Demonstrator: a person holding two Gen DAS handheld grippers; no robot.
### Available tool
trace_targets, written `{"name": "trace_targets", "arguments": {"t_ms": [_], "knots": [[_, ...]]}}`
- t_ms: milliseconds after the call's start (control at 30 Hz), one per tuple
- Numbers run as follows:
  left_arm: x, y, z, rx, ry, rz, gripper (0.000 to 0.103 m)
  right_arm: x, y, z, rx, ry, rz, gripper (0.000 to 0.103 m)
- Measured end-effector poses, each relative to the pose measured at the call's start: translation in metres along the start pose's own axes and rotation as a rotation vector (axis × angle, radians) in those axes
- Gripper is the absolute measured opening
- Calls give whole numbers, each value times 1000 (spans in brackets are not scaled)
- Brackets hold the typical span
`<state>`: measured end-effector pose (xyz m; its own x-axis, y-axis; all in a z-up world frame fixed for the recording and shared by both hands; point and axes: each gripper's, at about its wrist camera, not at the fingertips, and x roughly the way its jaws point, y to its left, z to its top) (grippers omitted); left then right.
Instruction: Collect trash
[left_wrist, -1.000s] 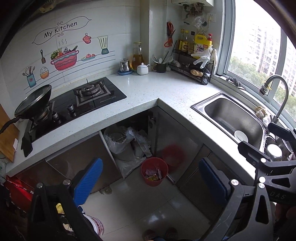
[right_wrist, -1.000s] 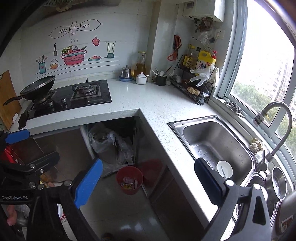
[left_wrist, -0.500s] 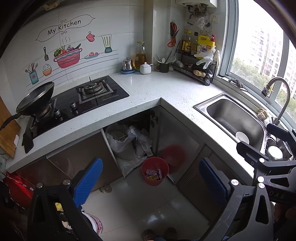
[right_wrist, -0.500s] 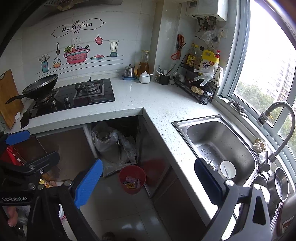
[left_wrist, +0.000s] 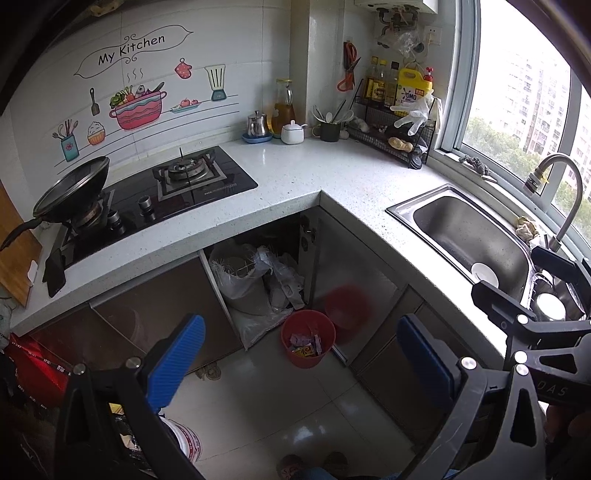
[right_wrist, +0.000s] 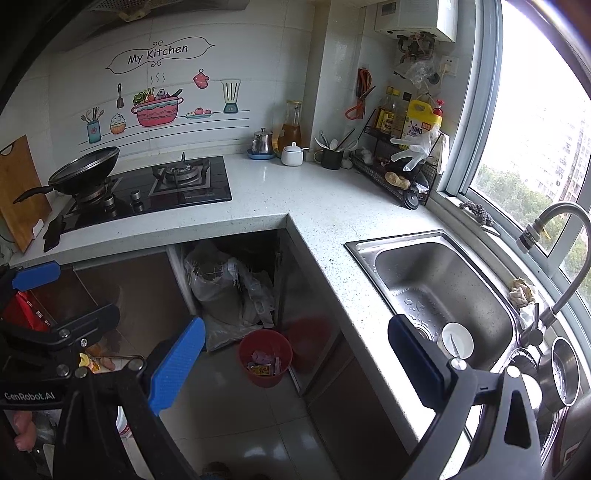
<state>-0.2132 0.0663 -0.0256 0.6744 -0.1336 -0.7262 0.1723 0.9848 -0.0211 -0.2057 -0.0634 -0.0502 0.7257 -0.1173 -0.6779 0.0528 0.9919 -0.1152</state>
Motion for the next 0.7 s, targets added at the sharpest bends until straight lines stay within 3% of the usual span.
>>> {"name": "trace_targets", "arguments": {"t_ms": [700], "knots": [[12,-5,4,-2,31,-20,103,6,2,2,16,18,-1,99]]}}
